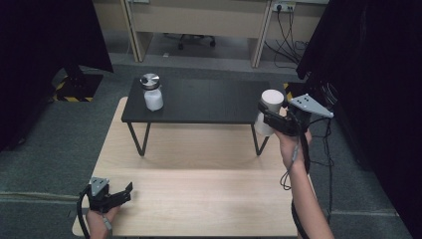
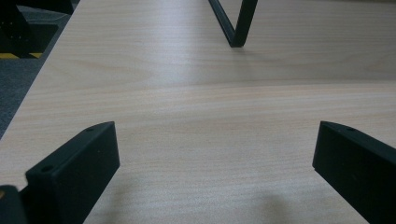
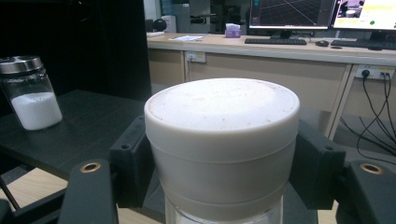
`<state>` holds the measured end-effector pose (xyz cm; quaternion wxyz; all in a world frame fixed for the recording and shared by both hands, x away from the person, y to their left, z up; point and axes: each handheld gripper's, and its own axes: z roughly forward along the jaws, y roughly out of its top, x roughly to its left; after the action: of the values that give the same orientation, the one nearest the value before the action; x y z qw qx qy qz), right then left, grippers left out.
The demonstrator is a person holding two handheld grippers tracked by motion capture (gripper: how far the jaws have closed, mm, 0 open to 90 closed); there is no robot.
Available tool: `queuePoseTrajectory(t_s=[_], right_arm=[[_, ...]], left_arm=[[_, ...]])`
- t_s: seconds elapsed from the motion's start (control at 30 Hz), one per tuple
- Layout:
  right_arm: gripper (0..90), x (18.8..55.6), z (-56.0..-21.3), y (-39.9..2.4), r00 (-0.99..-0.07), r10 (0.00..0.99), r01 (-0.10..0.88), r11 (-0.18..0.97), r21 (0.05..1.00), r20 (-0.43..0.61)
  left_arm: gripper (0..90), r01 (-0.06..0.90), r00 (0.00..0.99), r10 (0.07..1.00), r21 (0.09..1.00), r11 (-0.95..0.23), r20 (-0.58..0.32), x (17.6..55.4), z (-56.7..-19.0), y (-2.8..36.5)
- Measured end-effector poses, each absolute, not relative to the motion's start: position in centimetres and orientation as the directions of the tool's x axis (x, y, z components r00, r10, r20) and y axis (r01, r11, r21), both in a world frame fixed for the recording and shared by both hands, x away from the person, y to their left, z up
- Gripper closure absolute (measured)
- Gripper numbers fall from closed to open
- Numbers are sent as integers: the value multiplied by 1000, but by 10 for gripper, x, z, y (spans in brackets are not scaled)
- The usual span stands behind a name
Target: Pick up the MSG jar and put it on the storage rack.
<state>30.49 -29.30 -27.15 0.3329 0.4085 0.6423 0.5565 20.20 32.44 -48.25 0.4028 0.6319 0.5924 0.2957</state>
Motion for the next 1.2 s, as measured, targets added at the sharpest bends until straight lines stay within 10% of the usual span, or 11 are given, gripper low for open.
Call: queuePoseTrajectory(t_s=[1.2], right_arm=[[334,357,-272,-273,-413,911,112,36,993,13]], left_arm=[[0,512,118,987,859,33,-108,202,-482,325]])
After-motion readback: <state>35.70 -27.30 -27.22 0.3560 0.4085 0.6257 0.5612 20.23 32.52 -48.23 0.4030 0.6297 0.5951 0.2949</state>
